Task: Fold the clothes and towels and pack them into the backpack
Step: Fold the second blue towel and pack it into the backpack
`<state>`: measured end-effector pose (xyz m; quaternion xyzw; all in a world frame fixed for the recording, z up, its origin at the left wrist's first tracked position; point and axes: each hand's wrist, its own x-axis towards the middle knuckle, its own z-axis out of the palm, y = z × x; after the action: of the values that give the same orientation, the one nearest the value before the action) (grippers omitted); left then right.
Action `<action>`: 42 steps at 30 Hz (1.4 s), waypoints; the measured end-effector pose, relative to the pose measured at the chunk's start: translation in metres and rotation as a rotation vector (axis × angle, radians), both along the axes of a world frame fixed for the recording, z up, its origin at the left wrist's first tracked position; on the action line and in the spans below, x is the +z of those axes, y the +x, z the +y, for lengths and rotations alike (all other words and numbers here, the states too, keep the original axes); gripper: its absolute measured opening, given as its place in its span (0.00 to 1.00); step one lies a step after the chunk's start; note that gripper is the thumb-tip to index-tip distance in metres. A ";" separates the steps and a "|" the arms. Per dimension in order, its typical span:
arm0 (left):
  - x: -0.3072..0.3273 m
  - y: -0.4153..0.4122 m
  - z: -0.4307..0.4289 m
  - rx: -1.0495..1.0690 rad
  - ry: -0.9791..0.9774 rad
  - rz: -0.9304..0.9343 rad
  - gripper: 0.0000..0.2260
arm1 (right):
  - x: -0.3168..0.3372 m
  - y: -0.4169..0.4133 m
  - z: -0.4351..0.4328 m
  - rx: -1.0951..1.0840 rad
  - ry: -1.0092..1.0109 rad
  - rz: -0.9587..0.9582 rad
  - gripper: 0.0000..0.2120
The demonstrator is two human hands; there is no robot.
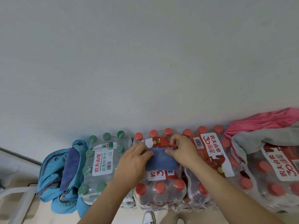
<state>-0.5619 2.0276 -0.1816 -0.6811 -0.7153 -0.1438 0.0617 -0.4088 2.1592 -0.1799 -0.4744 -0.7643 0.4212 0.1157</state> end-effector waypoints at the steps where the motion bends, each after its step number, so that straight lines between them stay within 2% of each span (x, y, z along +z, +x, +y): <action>1: 0.001 0.002 -0.004 0.006 -0.032 -0.042 0.13 | 0.001 -0.001 -0.003 0.033 0.105 -0.009 0.11; 3: 0.000 0.004 -0.015 0.050 -0.091 -0.130 0.18 | 0.003 -0.003 -0.010 0.132 0.297 -0.027 0.10; 6: -0.005 0.006 -0.025 0.084 -0.193 -0.140 0.27 | -0.003 -0.001 -0.019 0.317 0.520 -0.060 0.08; 9: -0.007 0.008 -0.022 0.113 -0.199 -0.118 0.30 | -0.008 0.013 -0.019 0.391 0.598 -0.034 0.08; 11: -0.004 0.009 -0.017 0.126 -0.194 -0.113 0.31 | -0.008 0.024 -0.020 0.439 0.583 -0.058 0.16; 13: -0.005 0.010 -0.014 0.137 -0.168 -0.080 0.31 | -0.008 0.031 -0.022 0.495 0.668 -0.151 0.24; 15: -0.008 0.012 -0.010 0.157 -0.138 -0.063 0.27 | -0.012 0.030 -0.023 0.492 0.728 -0.161 0.28; 18: -0.010 0.011 -0.005 0.203 -0.105 -0.108 0.22 | -0.013 0.024 -0.025 0.454 0.729 -0.142 0.29; 21: -0.006 0.008 -0.003 0.207 -0.129 -0.189 0.22 | -0.014 0.019 -0.023 0.419 0.695 -0.154 0.27; 25: 0.010 0.004 -0.001 0.223 -0.200 -0.307 0.22 | 0.002 0.016 -0.012 0.358 0.344 -0.123 0.13; 27: 0.024 0.004 -0.004 0.287 -0.222 -0.510 0.20 | 0.016 0.019 -0.006 0.302 0.127 -0.033 0.11; 29: 0.031 0.004 -0.013 0.414 -0.142 -0.902 0.20 | 0.028 0.024 -0.002 0.236 -0.051 0.126 0.12; 32: 0.029 0.008 -0.026 0.512 0.195 -1.590 0.21 | 0.034 0.026 -0.004 0.114 -0.275 0.369 0.11; 34: 0.028 0.019 -0.029 0.517 0.363 -1.946 0.22 | 0.032 0.022 -0.014 0.031 -0.415 0.522 0.10; 35: 0.027 0.025 -0.030 0.518 0.413 -2.075 0.19 | 0.030 0.018 -0.020 -0.020 -0.474 0.584 0.09; 38: 0.028 0.045 -0.034 0.489 0.431 -2.287 0.12 | 0.028 0.008 -0.036 -0.195 -0.688 0.783 0.11; 40: 0.026 0.057 -0.035 0.445 0.425 -2.317 0.22 | 0.029 0.001 -0.047 -0.249 -0.814 0.905 0.14; 42: 0.027 0.067 -0.033 0.454 0.441 -2.248 0.30 | 0.030 -0.005 -0.060 -0.277 -0.890 0.960 0.16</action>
<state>-0.4947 1.9941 -0.1544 -0.0013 -0.4322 -0.7726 -0.4650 -0.4142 2.0995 -0.1497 -0.3306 -0.3133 0.8420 0.2892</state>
